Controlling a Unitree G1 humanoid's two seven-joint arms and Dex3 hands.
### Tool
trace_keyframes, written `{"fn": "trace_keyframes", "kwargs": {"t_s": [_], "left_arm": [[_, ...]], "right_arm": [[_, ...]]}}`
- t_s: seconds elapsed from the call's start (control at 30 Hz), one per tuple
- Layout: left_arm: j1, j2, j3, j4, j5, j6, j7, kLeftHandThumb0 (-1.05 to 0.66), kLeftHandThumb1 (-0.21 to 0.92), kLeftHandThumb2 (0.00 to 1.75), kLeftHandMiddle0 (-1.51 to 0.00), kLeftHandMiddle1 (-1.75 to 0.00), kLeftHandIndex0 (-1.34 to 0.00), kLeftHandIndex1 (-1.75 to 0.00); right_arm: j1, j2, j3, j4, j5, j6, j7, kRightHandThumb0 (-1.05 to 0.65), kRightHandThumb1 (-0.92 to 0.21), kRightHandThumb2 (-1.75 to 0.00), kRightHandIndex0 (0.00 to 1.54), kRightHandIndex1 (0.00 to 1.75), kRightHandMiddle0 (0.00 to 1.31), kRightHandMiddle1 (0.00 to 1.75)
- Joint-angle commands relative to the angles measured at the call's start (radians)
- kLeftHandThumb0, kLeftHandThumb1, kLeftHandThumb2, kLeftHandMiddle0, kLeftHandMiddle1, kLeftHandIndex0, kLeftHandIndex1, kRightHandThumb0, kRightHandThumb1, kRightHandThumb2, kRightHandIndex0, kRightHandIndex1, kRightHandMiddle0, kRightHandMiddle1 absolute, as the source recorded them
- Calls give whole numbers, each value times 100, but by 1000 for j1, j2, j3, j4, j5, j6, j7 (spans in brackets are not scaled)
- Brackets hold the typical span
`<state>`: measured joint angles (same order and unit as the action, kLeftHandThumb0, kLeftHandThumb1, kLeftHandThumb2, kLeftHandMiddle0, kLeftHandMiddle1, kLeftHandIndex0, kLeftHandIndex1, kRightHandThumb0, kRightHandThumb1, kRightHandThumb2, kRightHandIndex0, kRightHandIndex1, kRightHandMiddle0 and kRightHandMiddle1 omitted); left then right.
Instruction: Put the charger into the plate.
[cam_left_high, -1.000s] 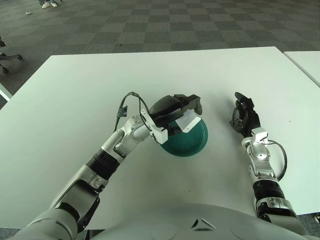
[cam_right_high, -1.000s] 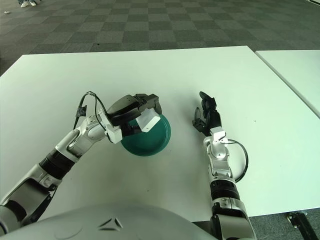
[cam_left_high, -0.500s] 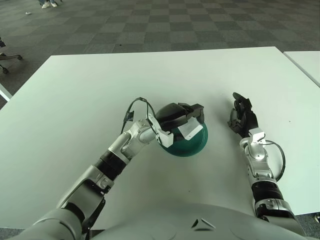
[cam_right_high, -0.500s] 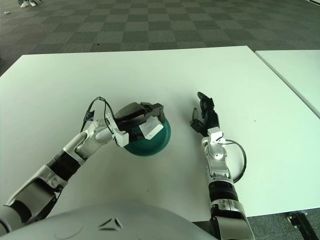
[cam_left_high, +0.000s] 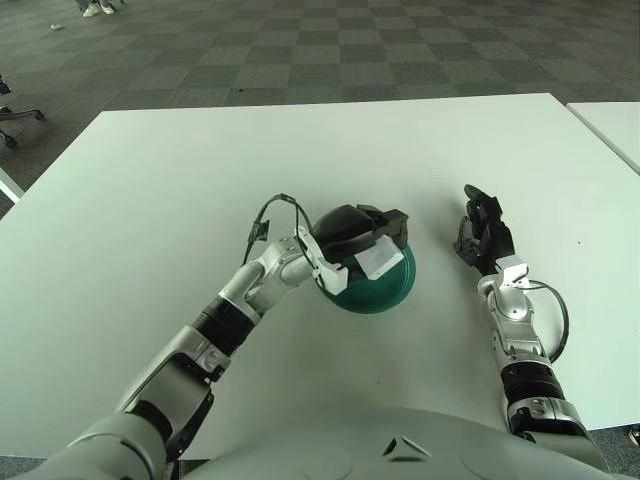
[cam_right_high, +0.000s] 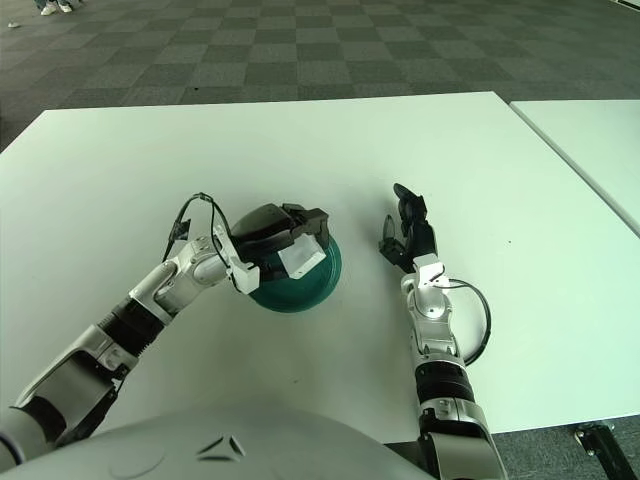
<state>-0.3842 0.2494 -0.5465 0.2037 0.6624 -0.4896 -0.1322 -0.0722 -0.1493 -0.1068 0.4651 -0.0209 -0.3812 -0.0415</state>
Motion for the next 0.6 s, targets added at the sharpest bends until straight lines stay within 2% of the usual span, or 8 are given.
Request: {"fn": "trace_keyframes", "kwargs": {"t_s": [0.0,0.07,0.17,0.3,0.37,0.43,0.57], "left_arm": [[-12,22,7,-31,12,50,-64,-66,80,75,-49,-159,-29,-156],[-14,31,1,-41,17,63,-89,-89,87,77,-28,-141,-19,-147],[-15,40,-4,-52,29,68,-108,-100,90,84,-15,-122,-11,-140],[-19,53,-6,-62,38,71,-131,-103,92,90,-7,-96,-6,-131],[-19,69,-6,-78,40,74,-154,-104,92,93,-7,-68,-3,-110],[-18,77,-5,-88,41,77,-168,-105,92,96,-8,-32,-1,-74],[-10,87,1,-108,48,89,-180,-105,92,98,-6,-9,0,-42]], "right_arm": [[36,29,19,62,-7,62,4,-90,-92,-91,16,0,0,57],[31,29,19,68,-7,62,3,-90,-92,-91,16,0,0,57],[27,29,19,74,-8,61,3,-90,-92,-91,16,0,0,57],[19,28,18,84,-7,60,2,-90,-92,-91,16,0,0,57],[13,27,17,90,-7,59,2,-90,-92,-91,16,0,0,57],[8,26,17,97,-7,59,2,-90,-92,-91,16,0,0,57],[0,25,15,108,-6,57,3,-90,-92,-91,16,0,0,57]]}}
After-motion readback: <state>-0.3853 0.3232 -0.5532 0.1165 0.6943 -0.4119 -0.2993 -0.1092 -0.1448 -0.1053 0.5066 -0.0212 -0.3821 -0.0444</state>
